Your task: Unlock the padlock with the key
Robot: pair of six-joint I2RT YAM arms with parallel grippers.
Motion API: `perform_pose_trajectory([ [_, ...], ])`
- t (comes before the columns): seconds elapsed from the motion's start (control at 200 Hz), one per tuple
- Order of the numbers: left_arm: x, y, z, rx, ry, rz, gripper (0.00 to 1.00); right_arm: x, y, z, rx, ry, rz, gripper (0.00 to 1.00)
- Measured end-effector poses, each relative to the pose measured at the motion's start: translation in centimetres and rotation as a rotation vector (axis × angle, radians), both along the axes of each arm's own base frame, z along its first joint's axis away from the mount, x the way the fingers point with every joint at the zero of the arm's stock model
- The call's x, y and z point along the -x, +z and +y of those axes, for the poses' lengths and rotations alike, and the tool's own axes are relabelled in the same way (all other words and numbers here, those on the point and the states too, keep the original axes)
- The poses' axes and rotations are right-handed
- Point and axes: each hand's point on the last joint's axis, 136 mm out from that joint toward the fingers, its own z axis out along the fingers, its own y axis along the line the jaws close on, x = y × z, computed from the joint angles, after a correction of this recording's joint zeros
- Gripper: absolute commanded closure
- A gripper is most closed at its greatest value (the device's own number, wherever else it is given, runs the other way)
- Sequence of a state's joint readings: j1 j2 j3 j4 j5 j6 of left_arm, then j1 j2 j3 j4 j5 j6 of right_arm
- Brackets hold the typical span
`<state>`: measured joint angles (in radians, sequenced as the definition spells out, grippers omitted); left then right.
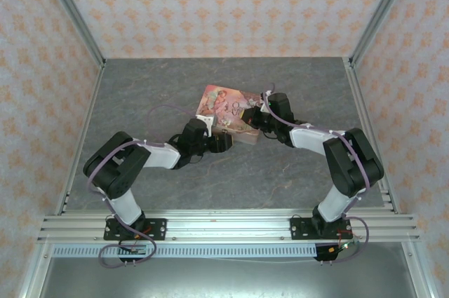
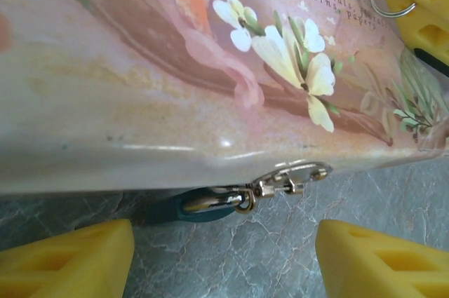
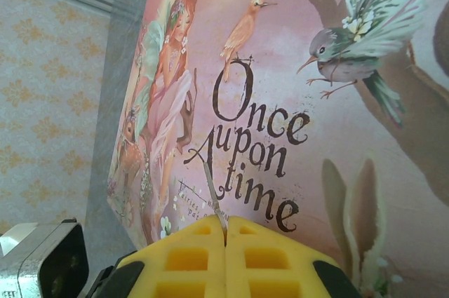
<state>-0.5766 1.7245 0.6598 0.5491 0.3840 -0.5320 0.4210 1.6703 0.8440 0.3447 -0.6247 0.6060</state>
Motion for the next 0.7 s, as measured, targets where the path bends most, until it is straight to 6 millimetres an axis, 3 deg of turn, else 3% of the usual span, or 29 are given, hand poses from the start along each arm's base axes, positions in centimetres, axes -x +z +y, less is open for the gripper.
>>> perform_pose_trajectory([
  [0.701,-0.9,-0.8,-1.3,0.062,0.007,0.038,0.5,-0.1,0.1,0.0,-0.009,-0.012,-0.003,1.0],
])
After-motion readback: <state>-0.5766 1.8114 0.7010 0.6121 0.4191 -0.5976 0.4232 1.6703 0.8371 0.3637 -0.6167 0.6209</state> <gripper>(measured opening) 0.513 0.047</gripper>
